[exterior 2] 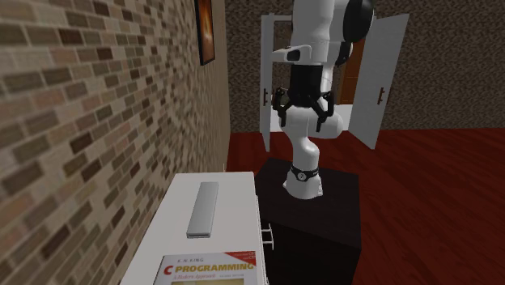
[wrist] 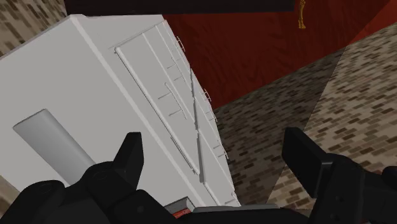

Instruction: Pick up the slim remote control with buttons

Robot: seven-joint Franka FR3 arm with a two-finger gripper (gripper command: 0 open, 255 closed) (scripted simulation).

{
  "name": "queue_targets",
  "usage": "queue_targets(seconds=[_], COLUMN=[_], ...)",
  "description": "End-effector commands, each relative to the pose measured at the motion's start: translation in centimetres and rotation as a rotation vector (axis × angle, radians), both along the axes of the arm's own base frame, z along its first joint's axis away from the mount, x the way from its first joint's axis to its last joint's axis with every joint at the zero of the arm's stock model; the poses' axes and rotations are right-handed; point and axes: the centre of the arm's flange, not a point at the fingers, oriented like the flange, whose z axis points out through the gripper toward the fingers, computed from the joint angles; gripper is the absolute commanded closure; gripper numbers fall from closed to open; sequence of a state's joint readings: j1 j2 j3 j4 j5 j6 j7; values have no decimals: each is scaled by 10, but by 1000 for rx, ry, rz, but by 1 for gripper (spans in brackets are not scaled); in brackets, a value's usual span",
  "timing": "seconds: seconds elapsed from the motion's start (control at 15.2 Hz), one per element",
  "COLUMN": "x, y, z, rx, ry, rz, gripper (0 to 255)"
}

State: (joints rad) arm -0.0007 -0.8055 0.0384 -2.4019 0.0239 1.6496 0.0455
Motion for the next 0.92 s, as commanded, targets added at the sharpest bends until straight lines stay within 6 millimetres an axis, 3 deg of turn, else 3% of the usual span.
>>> queue_targets(seconds=[0.0, 0.86], x=[0, 84], y=[0, -121], z=[0, -89], rx=[0, -14], ry=[0, 27], rz=[0, 156], gripper=[0, 0])
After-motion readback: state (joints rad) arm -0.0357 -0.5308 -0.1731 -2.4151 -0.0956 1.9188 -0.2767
